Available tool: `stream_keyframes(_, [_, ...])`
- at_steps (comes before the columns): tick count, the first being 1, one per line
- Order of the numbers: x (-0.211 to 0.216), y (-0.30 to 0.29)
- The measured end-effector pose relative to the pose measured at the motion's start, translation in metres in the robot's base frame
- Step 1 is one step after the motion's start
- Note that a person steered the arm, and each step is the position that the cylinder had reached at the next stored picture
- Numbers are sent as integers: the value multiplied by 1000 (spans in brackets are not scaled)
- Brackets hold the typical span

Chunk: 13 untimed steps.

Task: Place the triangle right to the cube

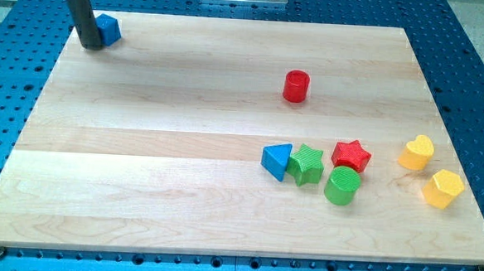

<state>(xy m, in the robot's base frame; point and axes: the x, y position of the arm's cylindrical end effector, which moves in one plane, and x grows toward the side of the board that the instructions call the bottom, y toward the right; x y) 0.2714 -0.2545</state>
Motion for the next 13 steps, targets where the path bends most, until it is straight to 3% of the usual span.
stream_keyframes(1, [-1, 13])
stream_keyframes(2, [45, 37])
stream_keyframes(4, [232, 117])
stream_keyframes(5, [301, 162])
stream_keyframes(6, [301, 240])
stream_keyframes(9, [277, 301])
stream_keyframes(12, [184, 301])
stream_keyframes(13, [145, 249])
